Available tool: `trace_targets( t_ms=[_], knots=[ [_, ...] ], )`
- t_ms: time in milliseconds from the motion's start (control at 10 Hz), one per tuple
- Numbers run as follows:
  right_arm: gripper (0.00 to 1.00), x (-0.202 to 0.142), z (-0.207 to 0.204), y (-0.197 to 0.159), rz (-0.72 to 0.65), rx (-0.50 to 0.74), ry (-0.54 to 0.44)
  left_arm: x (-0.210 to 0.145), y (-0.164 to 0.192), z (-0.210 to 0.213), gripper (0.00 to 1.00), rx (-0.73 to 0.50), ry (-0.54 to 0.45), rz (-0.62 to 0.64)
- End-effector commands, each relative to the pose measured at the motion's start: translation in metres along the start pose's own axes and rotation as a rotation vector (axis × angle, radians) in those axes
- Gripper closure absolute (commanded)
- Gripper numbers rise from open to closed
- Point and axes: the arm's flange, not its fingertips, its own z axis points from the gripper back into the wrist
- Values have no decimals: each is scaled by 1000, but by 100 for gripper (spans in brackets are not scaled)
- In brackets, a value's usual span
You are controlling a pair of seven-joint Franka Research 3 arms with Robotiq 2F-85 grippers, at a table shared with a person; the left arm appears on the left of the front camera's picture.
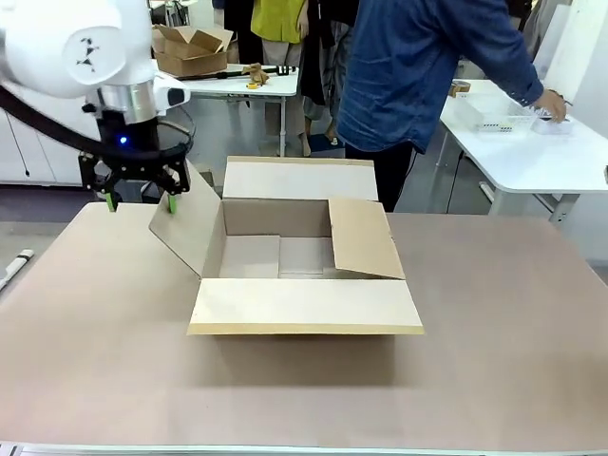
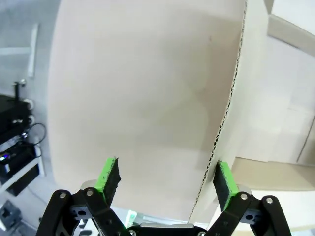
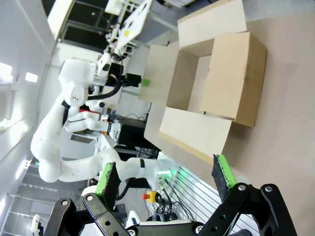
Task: Pack the gift set into the box.
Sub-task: Place both hands on the side flaps of the Package Box and spread them outward.
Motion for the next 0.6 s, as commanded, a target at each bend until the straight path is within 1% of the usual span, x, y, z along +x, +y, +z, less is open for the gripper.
trace_targets(
  t_ms=[0,100,400,500],
  knots=[
    [0,2,-2,0,26,15,-9,3,20,-25,0,-179,43,-127],
    [0,2,-2,0,26,15,-9,9,28,-34,0,-264,53,-186],
    [0,2,-2,0,26,15,-9,22,61,-58,0,-445,69,-260],
    [0,2,-2,0,26,15,-9,23,67,-65,0,-471,119,-219]
  ],
)
